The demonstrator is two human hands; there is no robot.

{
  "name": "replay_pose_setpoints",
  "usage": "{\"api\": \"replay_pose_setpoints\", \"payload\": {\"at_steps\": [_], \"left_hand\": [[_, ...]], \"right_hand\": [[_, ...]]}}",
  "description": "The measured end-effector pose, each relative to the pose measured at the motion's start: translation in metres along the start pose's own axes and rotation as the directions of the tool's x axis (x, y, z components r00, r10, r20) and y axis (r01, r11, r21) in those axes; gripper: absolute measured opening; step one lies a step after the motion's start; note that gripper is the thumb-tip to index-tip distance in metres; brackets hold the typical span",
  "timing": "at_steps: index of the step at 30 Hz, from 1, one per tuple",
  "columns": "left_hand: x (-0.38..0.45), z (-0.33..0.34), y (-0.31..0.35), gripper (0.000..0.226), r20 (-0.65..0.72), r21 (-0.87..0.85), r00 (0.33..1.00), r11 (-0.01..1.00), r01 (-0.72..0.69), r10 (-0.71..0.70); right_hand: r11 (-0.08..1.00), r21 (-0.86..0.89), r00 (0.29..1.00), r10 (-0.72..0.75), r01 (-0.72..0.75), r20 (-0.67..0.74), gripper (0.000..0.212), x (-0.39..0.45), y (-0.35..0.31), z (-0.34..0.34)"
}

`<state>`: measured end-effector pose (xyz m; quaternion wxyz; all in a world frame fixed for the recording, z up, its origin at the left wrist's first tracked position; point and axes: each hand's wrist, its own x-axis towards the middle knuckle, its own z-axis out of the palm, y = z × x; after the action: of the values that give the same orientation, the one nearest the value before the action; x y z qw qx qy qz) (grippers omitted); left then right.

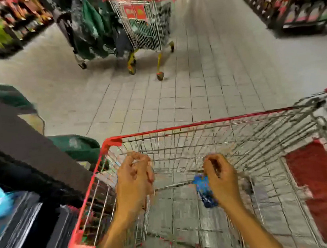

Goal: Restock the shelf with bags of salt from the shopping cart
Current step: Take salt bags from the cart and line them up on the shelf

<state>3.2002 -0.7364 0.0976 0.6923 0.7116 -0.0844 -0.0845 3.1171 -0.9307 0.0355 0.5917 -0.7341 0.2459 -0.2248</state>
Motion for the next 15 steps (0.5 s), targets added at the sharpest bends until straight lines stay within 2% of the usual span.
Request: {"api": "replay_pose_setpoints", "payload": {"at_steps": [3, 6, 8, 9, 11, 15], "left_hand": [[0.030, 0.033, -0.050, 0.017, 0.007, -0.036, 0.997, 0.996, 0.083, -0.082], [0.054, 0.063, -0.106, 0.018, 0.046, -0.005, 0.988, 0.989, 0.145, -0.144], [0.065, 0.085, -0.146, 0.021, 0.039, 0.014, 0.983, 0.984, 0.180, -0.180], [0.071, 0.096, -0.167, 0.022, 0.010, 0.039, 0.982, 0.981, 0.189, -0.190], [0.079, 0.112, -0.211, 0.024, -0.059, 0.116, 0.973, 0.966, 0.231, -0.225], [0.081, 0.126, -0.301, 0.024, -0.023, 0.024, 0.926, 0.925, 0.378, -0.378]], "right_hand": [[0.983, -0.110, 0.989, 0.141, -0.146, -0.051, 0.017, 0.029, 0.077, -0.009], [0.927, -0.235, 0.954, 0.264, -0.291, -0.139, 0.004, 0.046, 0.156, -0.015], [0.872, -0.287, 0.917, 0.360, -0.396, -0.171, 0.020, 0.049, 0.208, -0.017], [0.847, -0.303, 0.900, 0.403, -0.436, -0.168, 0.024, 0.050, 0.232, -0.017], [0.787, -0.367, 0.866, 0.477, -0.496, -0.150, 0.019, 0.048, 0.279, -0.014], [0.653, -0.470, 0.772, 0.626, -0.594, -0.106, 0.018, 0.046, 0.369, 0.002]]}}
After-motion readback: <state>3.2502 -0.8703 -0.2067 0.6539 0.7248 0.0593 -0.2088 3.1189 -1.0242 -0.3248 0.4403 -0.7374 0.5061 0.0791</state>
